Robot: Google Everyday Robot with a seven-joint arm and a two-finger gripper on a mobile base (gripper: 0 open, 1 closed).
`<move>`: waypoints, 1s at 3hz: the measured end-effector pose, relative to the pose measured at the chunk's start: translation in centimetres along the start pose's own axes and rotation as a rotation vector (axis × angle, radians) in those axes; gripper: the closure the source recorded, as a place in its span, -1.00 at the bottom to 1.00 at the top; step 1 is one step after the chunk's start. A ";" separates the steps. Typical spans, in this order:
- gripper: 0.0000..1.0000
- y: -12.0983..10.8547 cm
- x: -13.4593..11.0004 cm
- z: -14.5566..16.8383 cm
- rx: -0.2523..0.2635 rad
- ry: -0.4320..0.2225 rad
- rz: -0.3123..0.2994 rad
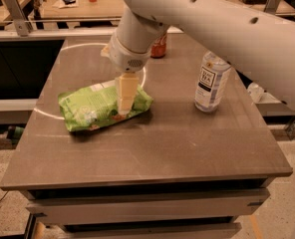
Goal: Pick green rice chip bag
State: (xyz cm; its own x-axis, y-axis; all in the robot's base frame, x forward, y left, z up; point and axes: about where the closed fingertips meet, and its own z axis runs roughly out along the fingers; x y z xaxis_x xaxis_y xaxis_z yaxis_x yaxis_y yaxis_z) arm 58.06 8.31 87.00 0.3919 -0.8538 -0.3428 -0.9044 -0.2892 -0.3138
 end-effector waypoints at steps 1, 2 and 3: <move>-1.00 0.7 0.8 1.7 -0.062 0.048 0.010; -1.00 2.1 2.0 2.8 -0.121 0.084 0.017; -0.66 3.3 2.8 3.5 -0.169 0.104 0.005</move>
Offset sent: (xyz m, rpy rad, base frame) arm -0.0139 -0.0252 -0.0596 -0.1877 0.1376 -0.0018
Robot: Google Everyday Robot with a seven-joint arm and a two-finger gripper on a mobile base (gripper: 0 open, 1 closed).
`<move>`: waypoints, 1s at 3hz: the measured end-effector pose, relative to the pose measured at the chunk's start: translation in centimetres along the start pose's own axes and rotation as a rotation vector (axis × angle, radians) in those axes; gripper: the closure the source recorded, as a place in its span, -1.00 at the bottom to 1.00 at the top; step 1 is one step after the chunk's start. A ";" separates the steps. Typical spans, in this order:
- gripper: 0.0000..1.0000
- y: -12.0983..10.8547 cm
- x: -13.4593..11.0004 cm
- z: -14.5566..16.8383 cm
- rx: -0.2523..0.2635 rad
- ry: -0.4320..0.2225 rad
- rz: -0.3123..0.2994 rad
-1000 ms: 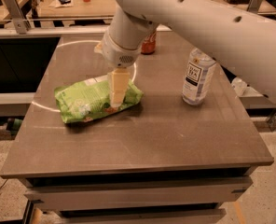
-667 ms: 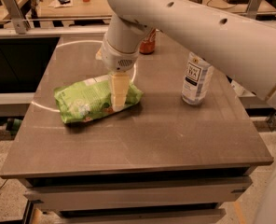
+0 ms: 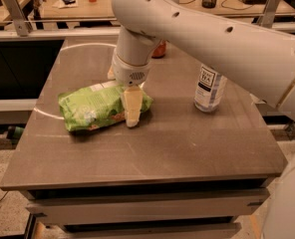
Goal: Pick green rice chip bag
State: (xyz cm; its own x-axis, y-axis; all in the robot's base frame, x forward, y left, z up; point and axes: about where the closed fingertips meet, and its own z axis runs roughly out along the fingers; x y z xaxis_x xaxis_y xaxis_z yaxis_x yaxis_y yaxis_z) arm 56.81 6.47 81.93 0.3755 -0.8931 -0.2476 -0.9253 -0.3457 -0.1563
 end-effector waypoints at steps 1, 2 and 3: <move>-0.19 0.3 0.4 0.2 -0.019 0.005 -0.005; 0.28 0.3 0.3 -0.2 -0.020 0.005 -0.005; 0.76 0.3 0.2 -0.2 -0.019 0.004 -0.005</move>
Offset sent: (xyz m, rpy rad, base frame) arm -0.0057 -0.0129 0.0046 0.0459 0.0267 0.0207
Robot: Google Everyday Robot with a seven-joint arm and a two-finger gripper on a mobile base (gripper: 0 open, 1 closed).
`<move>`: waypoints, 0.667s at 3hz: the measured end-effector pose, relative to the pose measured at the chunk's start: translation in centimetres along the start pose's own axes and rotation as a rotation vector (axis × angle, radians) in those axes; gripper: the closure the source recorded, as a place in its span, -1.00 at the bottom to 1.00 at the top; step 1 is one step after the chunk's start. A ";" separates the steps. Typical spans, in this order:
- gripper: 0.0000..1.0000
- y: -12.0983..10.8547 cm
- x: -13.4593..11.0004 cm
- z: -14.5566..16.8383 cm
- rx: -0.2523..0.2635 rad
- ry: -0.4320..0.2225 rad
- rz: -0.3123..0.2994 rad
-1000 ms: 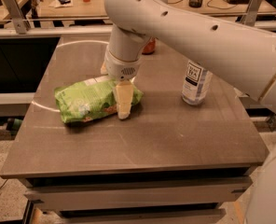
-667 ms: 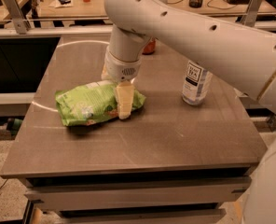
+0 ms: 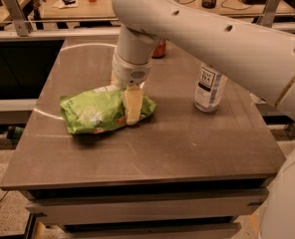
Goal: Pick green rice chip bag
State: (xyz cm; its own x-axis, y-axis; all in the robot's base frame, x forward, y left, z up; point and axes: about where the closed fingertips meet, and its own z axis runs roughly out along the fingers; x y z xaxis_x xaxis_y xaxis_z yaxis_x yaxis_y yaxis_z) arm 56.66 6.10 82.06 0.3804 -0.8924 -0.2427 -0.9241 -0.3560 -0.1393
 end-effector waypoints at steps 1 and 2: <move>1.00 0.0 0.0 -0.1 0.002 -0.002 0.001; 1.00 0.2 -0.4 -3.6 0.066 -0.097 0.023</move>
Offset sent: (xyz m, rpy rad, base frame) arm -0.0178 -0.0402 0.1728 0.5136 -0.0783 -0.1095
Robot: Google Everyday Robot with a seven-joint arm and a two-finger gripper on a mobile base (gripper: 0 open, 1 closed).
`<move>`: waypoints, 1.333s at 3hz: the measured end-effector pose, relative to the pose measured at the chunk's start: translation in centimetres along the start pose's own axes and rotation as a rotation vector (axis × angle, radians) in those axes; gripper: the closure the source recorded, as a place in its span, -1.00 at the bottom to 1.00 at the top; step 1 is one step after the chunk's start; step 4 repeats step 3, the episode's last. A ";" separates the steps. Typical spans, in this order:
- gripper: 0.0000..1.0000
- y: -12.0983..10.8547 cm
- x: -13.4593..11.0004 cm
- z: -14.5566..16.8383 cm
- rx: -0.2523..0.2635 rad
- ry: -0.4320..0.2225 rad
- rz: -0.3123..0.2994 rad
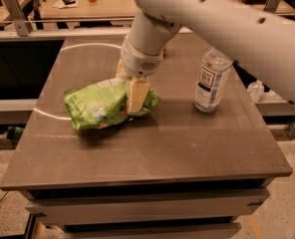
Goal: Pick green rice chip bag
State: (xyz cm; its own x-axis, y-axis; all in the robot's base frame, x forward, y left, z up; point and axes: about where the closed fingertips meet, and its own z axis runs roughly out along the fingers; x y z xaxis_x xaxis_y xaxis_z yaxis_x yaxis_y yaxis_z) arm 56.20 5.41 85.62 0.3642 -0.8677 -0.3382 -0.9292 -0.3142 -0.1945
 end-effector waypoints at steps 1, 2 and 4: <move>1.00 -0.2 -1.5 -6.9 0.115 -0.164 0.019; 1.00 -0.4 -2.4 -11.1 0.166 -0.262 0.031; 1.00 -0.5 -2.8 -11.8 0.174 -0.279 0.030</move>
Offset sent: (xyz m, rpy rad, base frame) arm -0.0144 -0.0365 0.1639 0.4350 -0.0581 -0.0514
